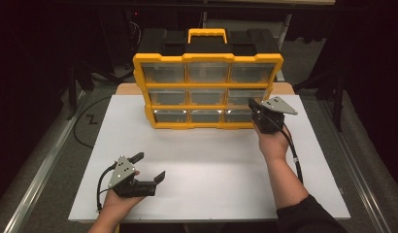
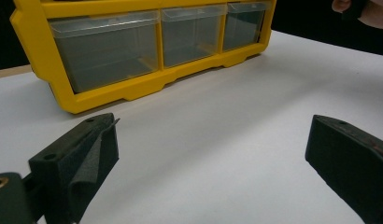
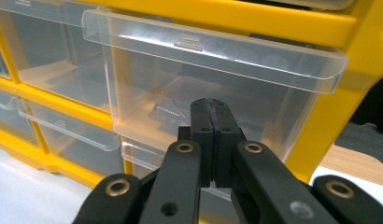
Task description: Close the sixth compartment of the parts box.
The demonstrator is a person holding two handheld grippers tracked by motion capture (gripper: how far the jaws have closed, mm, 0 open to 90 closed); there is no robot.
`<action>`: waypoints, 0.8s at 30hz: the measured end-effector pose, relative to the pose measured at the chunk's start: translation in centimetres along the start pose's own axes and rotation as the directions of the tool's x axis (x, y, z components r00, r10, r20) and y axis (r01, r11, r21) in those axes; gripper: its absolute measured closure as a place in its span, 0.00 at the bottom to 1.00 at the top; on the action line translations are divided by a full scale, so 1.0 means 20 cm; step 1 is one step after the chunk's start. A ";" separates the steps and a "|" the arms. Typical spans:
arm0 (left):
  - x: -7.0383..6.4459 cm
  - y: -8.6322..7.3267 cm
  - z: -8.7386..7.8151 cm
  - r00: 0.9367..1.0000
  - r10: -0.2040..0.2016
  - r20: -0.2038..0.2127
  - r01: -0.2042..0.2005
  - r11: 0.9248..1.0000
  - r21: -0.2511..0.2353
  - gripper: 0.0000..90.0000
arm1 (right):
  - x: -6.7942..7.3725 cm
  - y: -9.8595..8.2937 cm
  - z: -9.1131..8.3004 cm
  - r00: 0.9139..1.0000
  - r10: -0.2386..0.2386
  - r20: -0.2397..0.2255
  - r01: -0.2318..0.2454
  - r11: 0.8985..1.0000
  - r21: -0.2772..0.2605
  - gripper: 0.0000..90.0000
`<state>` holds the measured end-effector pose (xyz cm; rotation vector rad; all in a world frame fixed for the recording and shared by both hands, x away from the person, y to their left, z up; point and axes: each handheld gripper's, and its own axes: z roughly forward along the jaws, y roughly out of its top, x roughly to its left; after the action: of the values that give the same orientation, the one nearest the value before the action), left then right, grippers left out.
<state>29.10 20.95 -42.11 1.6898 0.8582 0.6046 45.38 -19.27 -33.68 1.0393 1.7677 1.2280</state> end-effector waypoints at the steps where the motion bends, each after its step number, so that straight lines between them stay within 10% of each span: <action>1: 0.00 0.00 0.00 1.000 0.000 -0.001 0.000 1.000 0.000 0.04 | 0.00 0.00 0.01 1.000 -0.008 0.003 0.008 1.000 -0.001 1.00; 17: 0.00 0.00 0.00 1.000 -0.003 0.001 0.003 1.000 0.000 0.04 | -0.03 0.01 0.07 1.000 -0.013 0.014 0.012 0.999 0.032 1.00; 24: 0.01 0.00 0.00 1.000 -0.005 -0.003 0.005 1.000 0.001 0.04 | 0.01 -0.01 0.01 0.999 -0.007 -0.035 0.009 0.999 0.053 0.82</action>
<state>29.13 21.17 -42.17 1.6875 0.8651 0.6032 45.42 -19.14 -33.97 1.0457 1.8387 1.2062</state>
